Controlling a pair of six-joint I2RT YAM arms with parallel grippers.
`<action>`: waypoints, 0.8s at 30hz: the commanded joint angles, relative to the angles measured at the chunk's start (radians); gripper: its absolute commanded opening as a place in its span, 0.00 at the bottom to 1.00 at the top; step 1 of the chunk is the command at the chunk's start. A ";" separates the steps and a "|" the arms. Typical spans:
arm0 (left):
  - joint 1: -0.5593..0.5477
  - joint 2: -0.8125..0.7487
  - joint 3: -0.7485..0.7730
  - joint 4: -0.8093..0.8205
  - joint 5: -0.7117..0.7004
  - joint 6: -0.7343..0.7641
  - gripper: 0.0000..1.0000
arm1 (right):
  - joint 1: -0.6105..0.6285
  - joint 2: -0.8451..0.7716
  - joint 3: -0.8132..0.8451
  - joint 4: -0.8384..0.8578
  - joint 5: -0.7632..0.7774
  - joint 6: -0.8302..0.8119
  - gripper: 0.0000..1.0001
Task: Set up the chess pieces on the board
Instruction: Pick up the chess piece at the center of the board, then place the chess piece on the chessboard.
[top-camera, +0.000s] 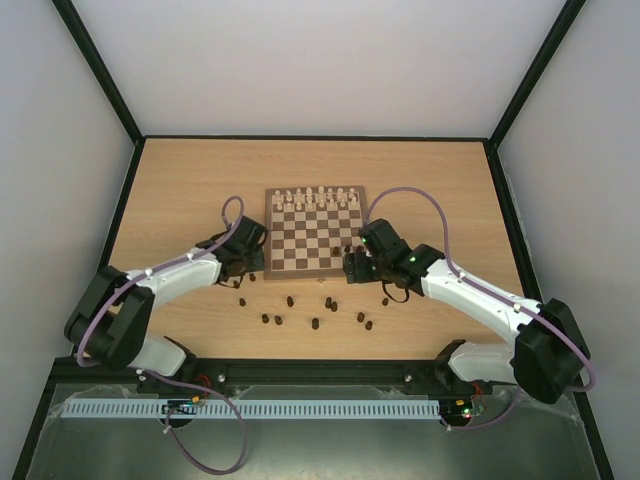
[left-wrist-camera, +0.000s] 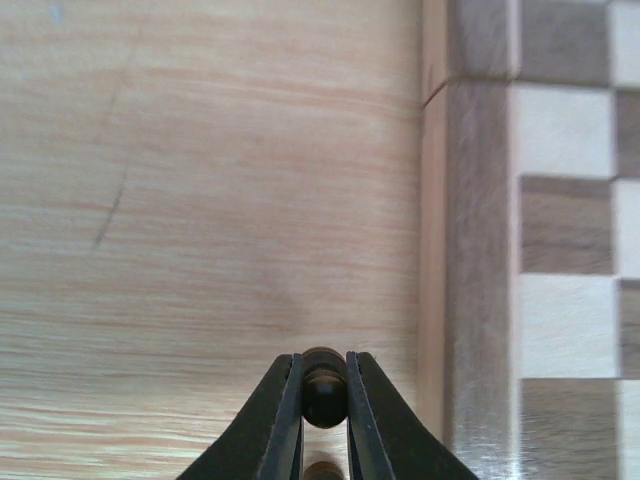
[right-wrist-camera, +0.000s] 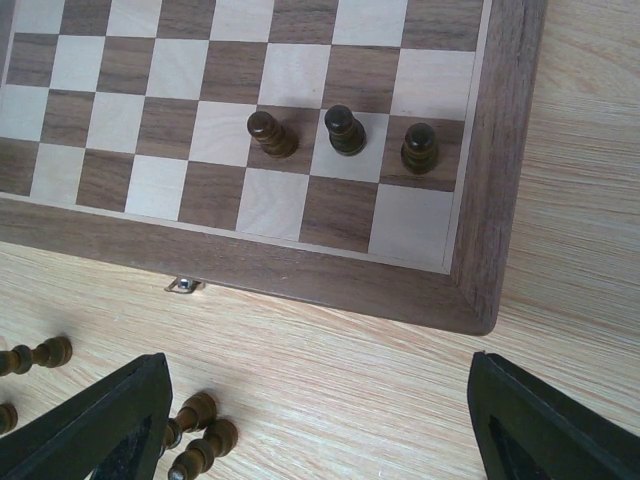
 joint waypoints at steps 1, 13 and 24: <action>0.002 -0.063 0.067 -0.070 -0.026 0.019 0.09 | 0.003 -0.033 -0.011 -0.012 0.012 -0.004 0.81; -0.184 0.046 0.293 -0.147 -0.008 0.018 0.09 | -0.001 -0.163 -0.004 -0.071 0.216 0.051 0.98; -0.319 0.265 0.475 -0.141 0.025 0.022 0.09 | -0.015 -0.228 -0.019 -0.082 0.273 0.078 0.99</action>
